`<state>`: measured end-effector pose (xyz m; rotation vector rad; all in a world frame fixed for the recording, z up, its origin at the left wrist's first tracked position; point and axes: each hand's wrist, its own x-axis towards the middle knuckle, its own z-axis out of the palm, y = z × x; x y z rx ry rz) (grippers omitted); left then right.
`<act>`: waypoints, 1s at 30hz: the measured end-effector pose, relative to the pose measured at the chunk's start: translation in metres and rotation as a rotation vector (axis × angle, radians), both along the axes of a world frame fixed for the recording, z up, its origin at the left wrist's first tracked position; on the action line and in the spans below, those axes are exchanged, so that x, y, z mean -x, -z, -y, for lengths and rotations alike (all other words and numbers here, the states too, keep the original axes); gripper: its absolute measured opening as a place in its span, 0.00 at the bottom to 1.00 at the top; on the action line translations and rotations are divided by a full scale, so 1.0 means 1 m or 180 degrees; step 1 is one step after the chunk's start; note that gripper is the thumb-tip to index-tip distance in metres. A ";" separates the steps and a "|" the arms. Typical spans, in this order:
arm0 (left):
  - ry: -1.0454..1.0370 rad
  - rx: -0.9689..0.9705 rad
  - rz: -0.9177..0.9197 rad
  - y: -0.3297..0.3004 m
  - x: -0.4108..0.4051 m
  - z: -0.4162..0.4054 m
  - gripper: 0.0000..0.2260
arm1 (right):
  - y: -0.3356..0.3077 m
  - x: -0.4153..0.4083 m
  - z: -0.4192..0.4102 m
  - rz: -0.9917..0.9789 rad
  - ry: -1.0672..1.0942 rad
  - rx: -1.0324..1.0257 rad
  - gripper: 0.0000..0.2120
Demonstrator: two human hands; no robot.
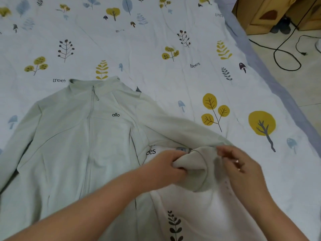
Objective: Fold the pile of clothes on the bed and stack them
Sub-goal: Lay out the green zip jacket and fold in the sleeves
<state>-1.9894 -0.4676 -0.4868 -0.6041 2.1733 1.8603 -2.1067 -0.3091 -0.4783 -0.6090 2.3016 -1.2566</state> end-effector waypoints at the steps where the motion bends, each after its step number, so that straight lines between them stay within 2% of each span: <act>1: 0.0084 0.0000 -0.0014 -0.010 -0.010 0.012 0.06 | -0.001 0.006 0.004 -0.0373 -0.0140 -0.0217 0.24; 2: 0.0128 0.0013 -0.0008 -0.020 -0.020 0.024 0.08 | -0.001 0.013 0.009 -0.0639 -0.0335 -0.0488 0.27; 4: 0.0109 -0.0058 0.0027 -0.039 -0.040 0.045 0.14 | 0.002 0.026 0.021 -0.0764 -0.0788 -0.1059 0.34; 7: -0.0004 -0.0473 -0.0018 -0.058 -0.067 0.068 0.18 | 0.015 0.033 0.046 -0.1027 -0.1747 -0.1720 0.39; 10: -0.0453 -0.1035 0.0082 -0.067 -0.091 0.086 0.14 | 0.024 0.034 0.066 -0.1483 -0.2442 -0.1910 0.29; 12: -0.0944 -0.1227 0.0095 -0.069 -0.106 0.098 0.17 | 0.031 0.036 0.073 -0.1620 -0.2618 -0.1904 0.26; 15: -0.1735 -0.1182 -0.0062 -0.071 -0.128 0.113 0.18 | 0.047 0.033 0.078 -0.1958 -0.2923 -0.1951 0.27; 17: -0.2007 -0.1063 -0.0135 -0.074 -0.142 0.121 0.19 | 0.053 0.031 0.082 -0.2054 -0.2916 -0.1803 0.20; 19: -0.2127 -0.0926 -0.0115 -0.072 -0.157 0.130 0.20 | 0.042 0.030 0.091 -0.1794 -0.2509 -0.1467 0.14; 20: -0.2236 -0.0891 -0.0064 -0.069 -0.165 0.134 0.19 | 0.032 0.030 0.098 -0.1438 -0.2258 -0.1281 0.13; 23: -0.3014 -0.0896 0.0129 -0.054 -0.192 0.152 0.07 | -0.004 0.034 0.121 0.0204 -0.1529 -0.0511 0.13; 24: -0.3288 -0.0783 0.0212 -0.045 -0.204 0.160 0.08 | -0.014 0.033 0.131 0.0518 -0.1423 -0.0313 0.14; 26: -0.3590 -0.0502 0.0415 -0.025 -0.222 0.173 0.09 | -0.025 0.030 0.150 0.0873 -0.1335 -0.0028 0.06; 27: -0.3687 -0.0353 0.0548 -0.015 -0.230 0.177 0.09 | -0.027 0.029 0.161 0.0926 -0.1336 0.0061 0.07; 28: -0.3745 -0.0202 0.0690 -0.006 -0.236 0.180 0.08 | -0.029 0.027 0.174 0.0916 -0.1322 0.0104 0.11; 30: -0.3877 -0.0015 0.0912 0.009 -0.242 0.183 0.04 | -0.027 0.023 0.203 0.0544 -0.1120 0.0124 0.15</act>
